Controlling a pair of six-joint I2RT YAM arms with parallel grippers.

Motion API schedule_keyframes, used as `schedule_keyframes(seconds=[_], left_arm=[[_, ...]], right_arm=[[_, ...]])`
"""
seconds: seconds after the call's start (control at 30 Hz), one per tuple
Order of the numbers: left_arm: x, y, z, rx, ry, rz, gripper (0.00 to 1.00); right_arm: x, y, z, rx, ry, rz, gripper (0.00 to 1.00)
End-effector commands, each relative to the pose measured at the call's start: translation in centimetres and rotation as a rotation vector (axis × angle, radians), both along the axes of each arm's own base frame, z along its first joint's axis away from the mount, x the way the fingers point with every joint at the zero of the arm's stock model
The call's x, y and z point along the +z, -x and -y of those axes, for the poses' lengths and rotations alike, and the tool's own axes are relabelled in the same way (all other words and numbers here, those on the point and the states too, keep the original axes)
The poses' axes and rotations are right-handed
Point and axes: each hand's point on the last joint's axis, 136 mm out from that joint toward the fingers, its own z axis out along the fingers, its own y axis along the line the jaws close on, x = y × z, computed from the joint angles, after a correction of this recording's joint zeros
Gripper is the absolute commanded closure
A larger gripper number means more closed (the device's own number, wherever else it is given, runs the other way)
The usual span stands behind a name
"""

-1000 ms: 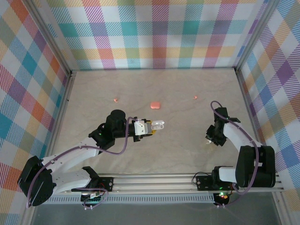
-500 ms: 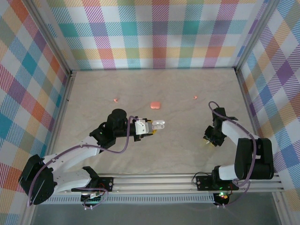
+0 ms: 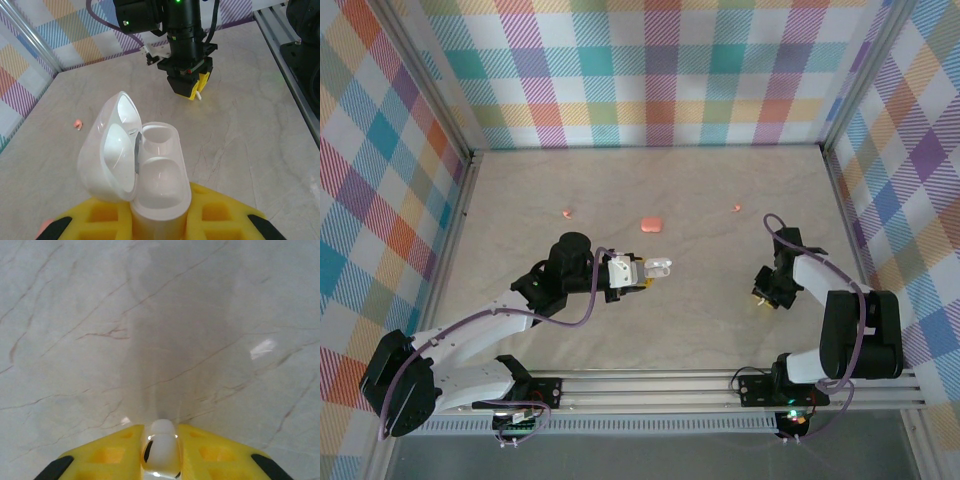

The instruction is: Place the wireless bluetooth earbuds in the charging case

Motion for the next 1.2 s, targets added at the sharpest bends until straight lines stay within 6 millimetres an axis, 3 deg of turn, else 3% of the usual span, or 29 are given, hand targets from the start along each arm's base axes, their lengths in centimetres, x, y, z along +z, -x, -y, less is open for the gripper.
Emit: schedule_keyframes(seconds=[0.0, 0.23, 0.33, 0.53, 0.67, 0.83, 0.97, 1.17], left_arm=[[1.9, 0.6, 0.7, -0.038, 0.048, 0.005, 0.96], [2.4, 1.0, 1.3, -0.083, 0.118, -0.105, 0.96], [2.9, 1.0, 1.4, -0.098, 0.142, -0.126, 0.96], [4.0, 1.1, 1.6, -0.137, 0.205, -0.157, 0.97], [5.1, 1.4, 1.9, -0.173, 0.237, -0.167, 0.99], [5.9, 1.5, 2.1, -0.185, 0.261, -0.168, 1.00], [6.0, 1.6, 2.4, -0.213, 0.260, -0.221, 1.00], [6.0, 2.1, 2.8, -0.297, 0.245, -0.328, 1.00]], right_arm=[[1.9, -1.7, -1.3, 0.072, -0.070, 0.093, 0.78], [7.6, -4.4, -3.1, 0.168, -0.144, 0.351, 0.91], [10.3, -5.1, -4.4, 0.235, -0.198, 0.443, 0.91], [18.1, -5.7, -8.0, 0.477, -0.270, 0.662, 0.95], [24.5, -4.9, -10.6, 0.665, -0.316, 0.858, 0.94], [29.6, -3.6, -14.1, 0.833, -0.353, 0.999, 0.94], [32.3, -1.5, -17.7, 1.003, -0.384, 1.074, 0.93], [34.0, 0.9, -20.9, 1.170, -0.440, 1.068, 0.92]])
